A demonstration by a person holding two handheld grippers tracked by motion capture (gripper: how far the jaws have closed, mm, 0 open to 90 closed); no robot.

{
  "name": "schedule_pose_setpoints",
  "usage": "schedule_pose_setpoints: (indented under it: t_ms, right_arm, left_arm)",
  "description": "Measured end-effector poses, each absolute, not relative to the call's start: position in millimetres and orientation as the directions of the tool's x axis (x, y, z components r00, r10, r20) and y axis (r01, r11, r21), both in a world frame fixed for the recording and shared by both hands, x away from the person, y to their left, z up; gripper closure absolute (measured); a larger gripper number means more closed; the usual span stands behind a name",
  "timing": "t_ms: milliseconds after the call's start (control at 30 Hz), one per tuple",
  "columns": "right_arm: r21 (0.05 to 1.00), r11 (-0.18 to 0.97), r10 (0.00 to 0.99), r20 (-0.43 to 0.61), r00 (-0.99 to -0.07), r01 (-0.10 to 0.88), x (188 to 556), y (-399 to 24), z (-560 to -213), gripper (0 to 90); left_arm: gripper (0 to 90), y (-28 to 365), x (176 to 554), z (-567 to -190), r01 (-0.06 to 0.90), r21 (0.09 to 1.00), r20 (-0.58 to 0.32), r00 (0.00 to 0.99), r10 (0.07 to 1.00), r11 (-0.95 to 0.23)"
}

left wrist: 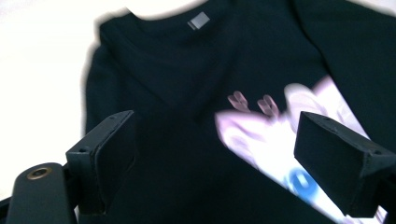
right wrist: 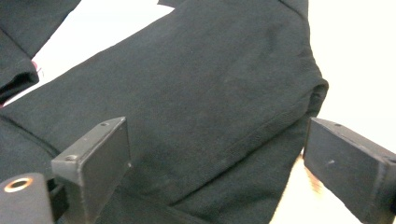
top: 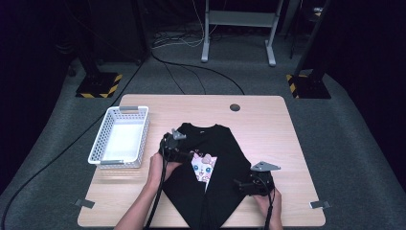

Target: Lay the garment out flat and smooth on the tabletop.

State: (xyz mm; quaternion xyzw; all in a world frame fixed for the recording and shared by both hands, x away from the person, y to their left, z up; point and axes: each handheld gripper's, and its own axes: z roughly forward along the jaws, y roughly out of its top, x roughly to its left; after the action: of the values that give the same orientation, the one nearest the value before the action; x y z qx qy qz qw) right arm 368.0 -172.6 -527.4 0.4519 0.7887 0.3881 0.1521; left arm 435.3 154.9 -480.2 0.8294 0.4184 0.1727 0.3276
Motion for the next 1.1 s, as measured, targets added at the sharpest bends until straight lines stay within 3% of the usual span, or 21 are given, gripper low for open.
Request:
schedule_pose_setpoints:
  t_ms: [233, 367, 767, 1100]
  right_arm:
    - [0.738, 0.338, 0.834, 0.053, -0.549, 0.584, 366, -166, -528, 4.8]
    - [0.727, 0.363, 0.844, 0.009, -0.536, 0.583, 365, -162, -529, 1.1]
    - [0.720, 0.331, 0.873, 0.011, -0.487, 0.610, 369, -163, -529, 0.0]
    - [0.720, 0.275, 0.912, 0.015, -0.411, 0.637, 383, -166, -529, 0.0]
  left_arm:
    - [9.5, 161, 378, -493, 0.538, 0.694, 0.030, 0.644, 0.765, -0.480]
    - [8.4, 161, 363, -509, 0.552, 0.693, 0.001, 0.643, 0.766, -0.464]
    - [5.9, 156, 361, -529, 0.529, 0.734, 0.000, 0.627, 0.779, -0.426]
    - [2.8, 144, 382, -529, 0.536, 0.728, 0.002, 0.622, 0.783, -0.427]
